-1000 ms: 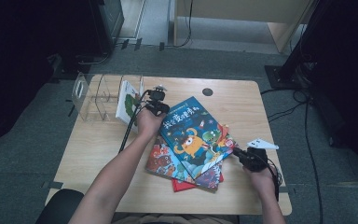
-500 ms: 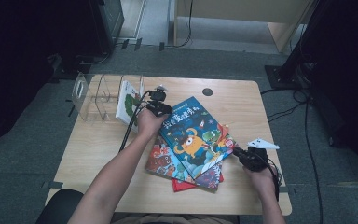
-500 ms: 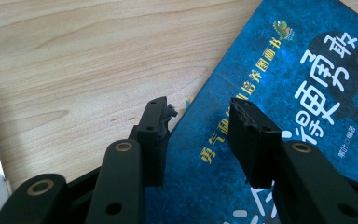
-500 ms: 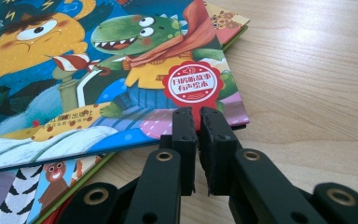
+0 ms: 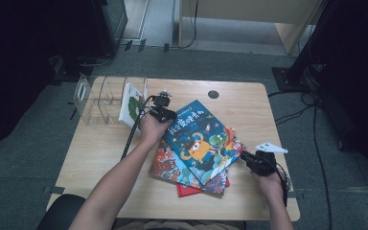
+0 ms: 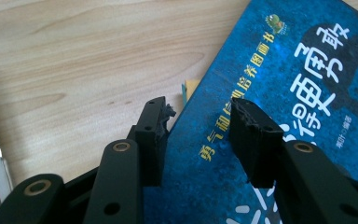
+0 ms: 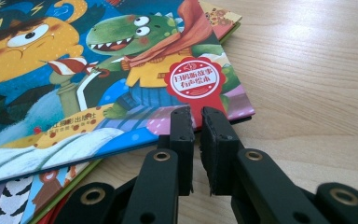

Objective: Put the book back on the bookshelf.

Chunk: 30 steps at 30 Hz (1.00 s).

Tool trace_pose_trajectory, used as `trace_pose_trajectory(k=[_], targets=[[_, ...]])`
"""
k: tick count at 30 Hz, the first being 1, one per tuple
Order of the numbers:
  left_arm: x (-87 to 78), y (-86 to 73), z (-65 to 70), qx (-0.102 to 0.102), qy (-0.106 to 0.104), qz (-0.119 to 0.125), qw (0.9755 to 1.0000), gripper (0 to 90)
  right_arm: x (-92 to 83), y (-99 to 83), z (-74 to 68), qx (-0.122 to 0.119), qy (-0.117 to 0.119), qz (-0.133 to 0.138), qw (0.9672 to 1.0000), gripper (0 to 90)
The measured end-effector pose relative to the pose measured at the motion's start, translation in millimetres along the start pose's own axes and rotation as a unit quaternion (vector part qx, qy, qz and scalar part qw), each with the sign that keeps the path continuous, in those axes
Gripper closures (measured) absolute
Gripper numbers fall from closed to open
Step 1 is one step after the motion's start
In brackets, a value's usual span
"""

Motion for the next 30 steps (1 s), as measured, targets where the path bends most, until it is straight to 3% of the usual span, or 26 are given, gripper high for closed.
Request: trace_pose_trajectory(k=[16, 30], targets=[[-6.5, -15.5, 7.2, -0.007, -0.001, -0.001, 1.0000, 56.9, -1.0, -1.6, 2.8, 0.010, -0.007, -0.008, 0.9999, 86.4], [-14.9, -36.4, 14.4, 0.009, -0.005, 0.006, 0.9999, 55.8, -1.0, -2.6, 5.7, 0.018, -0.012, -0.011, 0.9997, 89.4]])
Point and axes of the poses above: each handheld gripper's, and its own axes: x roughly forward along the jaws, y roughly out of its top, z roughly to its right, the point moved 4 cm from there along x, roughly forward along the jaws, and after that the axes turned 14 degrees about -y, right-handed, at the moved point
